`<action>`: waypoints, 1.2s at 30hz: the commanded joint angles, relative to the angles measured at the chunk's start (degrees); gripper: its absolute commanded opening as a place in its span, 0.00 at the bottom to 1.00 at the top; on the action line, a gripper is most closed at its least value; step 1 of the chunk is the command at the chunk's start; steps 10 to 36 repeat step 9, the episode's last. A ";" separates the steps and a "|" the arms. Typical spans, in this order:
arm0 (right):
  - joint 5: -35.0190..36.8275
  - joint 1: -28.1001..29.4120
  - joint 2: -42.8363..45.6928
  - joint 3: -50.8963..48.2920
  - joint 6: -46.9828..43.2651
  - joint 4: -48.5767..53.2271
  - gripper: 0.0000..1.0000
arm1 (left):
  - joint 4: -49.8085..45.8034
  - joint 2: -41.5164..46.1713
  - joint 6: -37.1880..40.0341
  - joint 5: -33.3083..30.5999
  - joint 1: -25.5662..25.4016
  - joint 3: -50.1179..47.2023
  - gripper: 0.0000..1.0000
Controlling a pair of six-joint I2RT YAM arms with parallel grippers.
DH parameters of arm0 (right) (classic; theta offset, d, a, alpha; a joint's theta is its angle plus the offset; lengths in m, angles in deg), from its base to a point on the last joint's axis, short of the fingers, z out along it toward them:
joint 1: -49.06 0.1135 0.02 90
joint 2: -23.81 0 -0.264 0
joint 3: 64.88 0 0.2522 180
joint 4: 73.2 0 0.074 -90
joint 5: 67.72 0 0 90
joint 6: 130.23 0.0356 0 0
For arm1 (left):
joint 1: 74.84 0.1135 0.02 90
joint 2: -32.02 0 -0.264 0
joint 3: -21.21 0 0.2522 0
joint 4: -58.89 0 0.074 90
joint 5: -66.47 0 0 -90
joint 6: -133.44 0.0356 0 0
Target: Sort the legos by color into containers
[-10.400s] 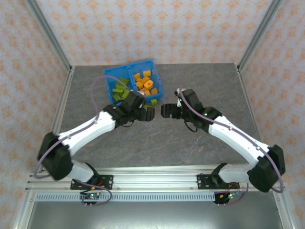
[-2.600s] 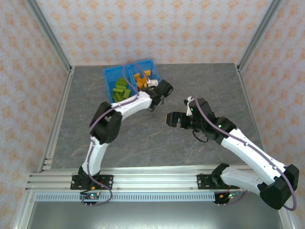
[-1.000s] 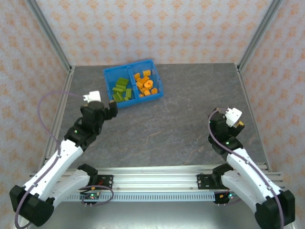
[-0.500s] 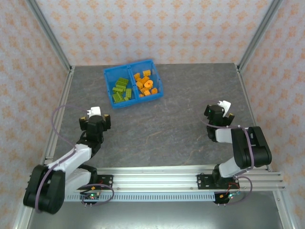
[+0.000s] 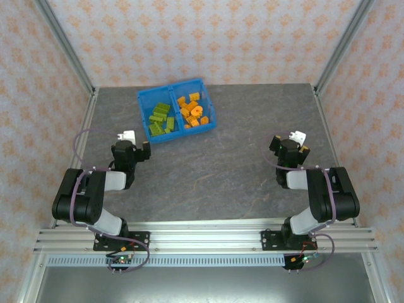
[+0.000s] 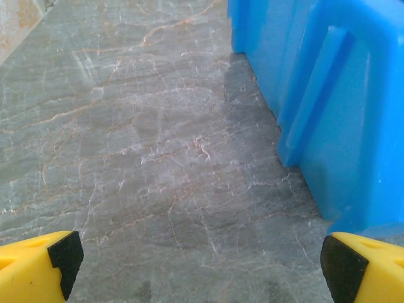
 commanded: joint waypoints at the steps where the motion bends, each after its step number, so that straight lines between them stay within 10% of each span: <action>1: -0.53 0.03 0.06 0.26 -0.66 -1.80 0.99 | 1.83 0.86 0.88 0.73 -0.55 1.59 1.00; 36: -0.79 0.20 0.11 0.07 -0.89 -2.05 0.99 | 1.76 0.91 0.81 0.73 -0.54 1.63 1.00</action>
